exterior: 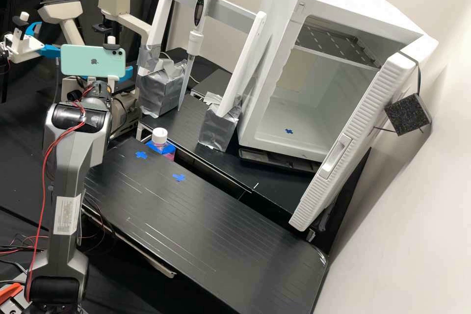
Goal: Move the petri dish to the bench
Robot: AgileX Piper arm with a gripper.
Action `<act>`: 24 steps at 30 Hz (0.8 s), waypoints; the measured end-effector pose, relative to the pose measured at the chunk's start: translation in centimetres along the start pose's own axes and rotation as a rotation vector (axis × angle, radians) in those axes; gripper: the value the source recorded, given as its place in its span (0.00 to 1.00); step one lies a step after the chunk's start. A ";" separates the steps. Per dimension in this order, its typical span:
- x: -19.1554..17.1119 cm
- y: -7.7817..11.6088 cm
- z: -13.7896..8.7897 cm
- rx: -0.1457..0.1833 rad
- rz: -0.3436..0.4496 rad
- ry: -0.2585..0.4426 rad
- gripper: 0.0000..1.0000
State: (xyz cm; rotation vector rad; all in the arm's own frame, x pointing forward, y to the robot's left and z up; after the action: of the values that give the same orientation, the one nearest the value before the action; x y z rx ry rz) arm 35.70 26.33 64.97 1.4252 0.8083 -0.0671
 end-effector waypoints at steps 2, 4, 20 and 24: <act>0.4 0.0 0.6 0.021 -0.009 -0.013 1.00; 0.7 -0.1 0.8 0.042 -0.012 -0.020 1.00; 2.0 -0.8 0.6 -0.007 -0.019 -0.009 1.00; 2.4 -1.4 0.7 -0.011 -0.029 -0.013 1.00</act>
State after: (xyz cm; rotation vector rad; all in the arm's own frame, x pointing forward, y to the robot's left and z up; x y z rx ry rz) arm 37.08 26.39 62.49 1.4016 0.8178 -0.0939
